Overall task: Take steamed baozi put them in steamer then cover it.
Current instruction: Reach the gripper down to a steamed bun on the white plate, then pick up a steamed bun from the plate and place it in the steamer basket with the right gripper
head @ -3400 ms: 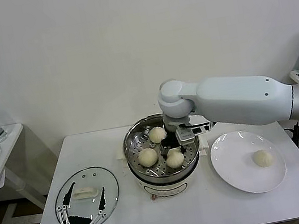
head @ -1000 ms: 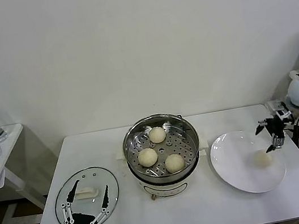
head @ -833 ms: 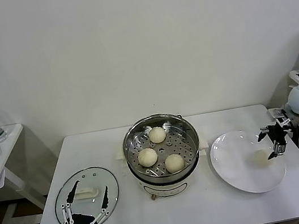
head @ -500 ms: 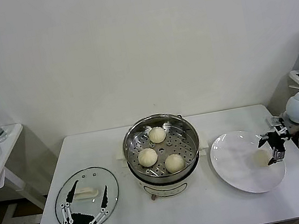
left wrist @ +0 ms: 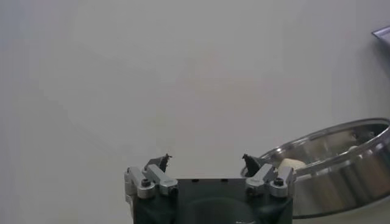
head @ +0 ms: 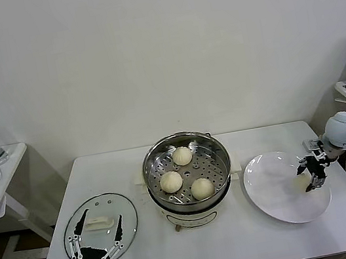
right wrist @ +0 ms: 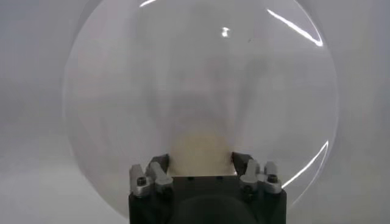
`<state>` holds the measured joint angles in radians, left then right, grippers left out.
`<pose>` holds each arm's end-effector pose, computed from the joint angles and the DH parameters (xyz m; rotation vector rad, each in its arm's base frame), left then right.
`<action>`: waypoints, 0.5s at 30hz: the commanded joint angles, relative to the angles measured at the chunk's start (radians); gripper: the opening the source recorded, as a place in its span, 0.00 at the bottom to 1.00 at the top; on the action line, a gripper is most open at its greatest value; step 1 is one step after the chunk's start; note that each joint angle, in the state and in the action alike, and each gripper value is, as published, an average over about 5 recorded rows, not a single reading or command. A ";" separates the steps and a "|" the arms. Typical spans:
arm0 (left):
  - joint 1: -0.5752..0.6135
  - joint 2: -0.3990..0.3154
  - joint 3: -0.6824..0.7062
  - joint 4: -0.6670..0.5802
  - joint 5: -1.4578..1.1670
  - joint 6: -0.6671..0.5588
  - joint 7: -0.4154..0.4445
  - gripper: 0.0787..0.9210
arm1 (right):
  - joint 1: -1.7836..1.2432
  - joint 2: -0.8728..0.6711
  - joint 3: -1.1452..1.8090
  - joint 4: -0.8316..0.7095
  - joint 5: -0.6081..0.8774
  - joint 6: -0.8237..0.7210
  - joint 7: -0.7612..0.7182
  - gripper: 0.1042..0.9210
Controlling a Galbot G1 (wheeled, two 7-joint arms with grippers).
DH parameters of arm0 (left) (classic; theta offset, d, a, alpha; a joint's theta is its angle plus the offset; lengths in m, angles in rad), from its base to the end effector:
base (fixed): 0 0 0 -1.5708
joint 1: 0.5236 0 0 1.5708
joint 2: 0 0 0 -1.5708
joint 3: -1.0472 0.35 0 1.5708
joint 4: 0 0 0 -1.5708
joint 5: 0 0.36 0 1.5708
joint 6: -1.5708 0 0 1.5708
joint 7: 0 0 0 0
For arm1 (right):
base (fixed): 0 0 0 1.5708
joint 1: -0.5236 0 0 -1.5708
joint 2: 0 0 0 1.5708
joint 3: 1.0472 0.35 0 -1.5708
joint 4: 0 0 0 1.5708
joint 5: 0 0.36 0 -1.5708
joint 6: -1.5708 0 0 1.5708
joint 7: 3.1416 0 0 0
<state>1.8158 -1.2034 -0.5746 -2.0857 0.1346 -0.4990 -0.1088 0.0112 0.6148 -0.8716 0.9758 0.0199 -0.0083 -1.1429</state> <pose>0.1169 0.0769 -0.3293 0.2821 2.7979 0.5446 0.5119 -0.2814 -0.2282 1.2309 -1.3564 1.1651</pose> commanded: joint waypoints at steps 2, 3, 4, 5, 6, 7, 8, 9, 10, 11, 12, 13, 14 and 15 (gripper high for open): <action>-0.001 0.002 -0.002 -0.006 -0.001 0.002 0.000 0.88 | 0.116 0.004 -0.021 0.033 0.001 0.001 -0.049 0.70; -0.001 0.002 -0.001 -0.006 -0.001 0.002 0.000 0.88 | 0.153 0.006 -0.031 0.041 0.008 0.001 -0.067 0.70; -0.001 0.003 -0.001 -0.006 -0.001 0.002 0.000 0.88 | 0.200 0.010 -0.052 0.051 0.024 0.001 -0.089 0.69; -0.001 0.004 0.000 -0.006 -0.001 0.002 0.000 0.88 | 0.248 0.016 -0.077 0.060 0.043 0.000 -0.109 0.69; -0.002 0.005 0.001 -0.006 -0.001 0.002 0.000 0.88 | 0.297 0.023 -0.109 0.069 0.066 -0.002 -0.127 0.69; -0.002 0.006 0.001 -0.006 -0.001 0.002 0.000 0.88 | 0.350 0.033 -0.149 0.079 0.094 -0.005 -0.148 0.69; -0.002 0.006 0.002 -0.007 -0.001 0.001 0.000 0.88 | 0.408 0.046 -0.191 0.089 0.124 -0.010 -0.167 0.69; -0.002 0.007 0.002 -0.009 -0.001 0.001 0.000 0.88 | 0.462 0.062 -0.230 0.098 0.150 -0.016 -0.184 0.69; -0.003 0.008 0.003 -0.010 -0.001 0.001 0.000 0.88 | 0.521 0.082 -0.274 0.109 0.177 -0.023 -0.205 0.69; -0.003 0.009 0.003 -0.012 -0.001 0.001 0.000 0.88 | 0.579 0.102 -0.314 0.121 0.205 -0.032 -0.223 0.68; -0.003 0.009 0.003 -0.013 -0.001 0.001 0.000 0.88 | 0.633 0.124 -0.352 0.134 0.233 -0.041 -0.239 0.68; -0.004 0.009 0.003 -0.016 -0.001 0.001 0.000 0.88 | 0.679 0.150 -0.387 0.147 0.262 -0.052 -0.251 0.68; -0.004 0.010 0.003 -0.018 -0.001 0.000 0.000 0.88 | 0.717 0.175 -0.418 0.159 0.292 -0.061 -0.260 0.68; -0.005 0.010 0.004 -0.019 -0.001 0.000 0.000 0.88 | 0.747 0.198 -0.442 0.171 0.322 -0.071 -0.262 0.69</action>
<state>1.8118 -1.1944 -0.5713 -2.0995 0.1340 -0.4983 -0.1089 0.3412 0.6781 -1.0431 1.0615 0.1353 -0.0316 -1.2797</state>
